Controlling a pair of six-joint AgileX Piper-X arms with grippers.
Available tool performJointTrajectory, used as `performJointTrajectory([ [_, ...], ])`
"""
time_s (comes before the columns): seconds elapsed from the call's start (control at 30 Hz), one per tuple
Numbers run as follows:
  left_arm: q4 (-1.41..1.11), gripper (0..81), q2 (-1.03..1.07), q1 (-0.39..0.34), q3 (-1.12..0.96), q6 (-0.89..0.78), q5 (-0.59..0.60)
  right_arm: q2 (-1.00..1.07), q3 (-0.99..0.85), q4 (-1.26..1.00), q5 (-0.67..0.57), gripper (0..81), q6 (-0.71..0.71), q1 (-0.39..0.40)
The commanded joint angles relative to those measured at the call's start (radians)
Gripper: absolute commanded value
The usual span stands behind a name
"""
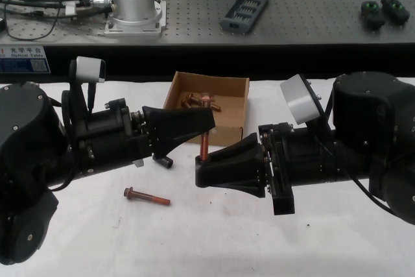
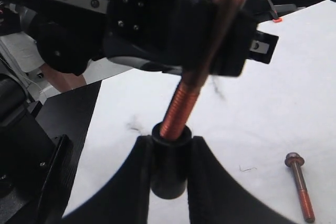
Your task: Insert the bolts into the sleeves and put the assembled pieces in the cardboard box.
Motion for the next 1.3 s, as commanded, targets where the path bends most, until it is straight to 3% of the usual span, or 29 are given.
performJointTrajectory([
  [0.0,0.008,0.6,0.003,0.002,-0.009,-0.011,0.048,-0.014,-0.007,-0.048,-0.016,5.1,0.022,0.0],
  [0.23,0.004,0.6,0.003,0.002,-0.009,-0.015,0.067,-0.014,-0.007,-0.048,-0.016,5.1,0.024,0.0],
  [0.47,0.011,0.6,0.003,0.002,-0.009,0.058,0.192,-0.014,-0.007,-0.069,-0.016,5.1,0.067,0.0],
  [0.83,0.012,0.6,0.003,0.002,-0.009,0.189,0.2,-0.014,-0.007,-0.3,-0.007,5.1,0.268,-0.028],
  [1.27,0.078,0.6,0.003,0.002,-0.009,0.195,0.201,-0.014,-0.007,-0.345,-0.007,5.1,0.294,-0.047],
])
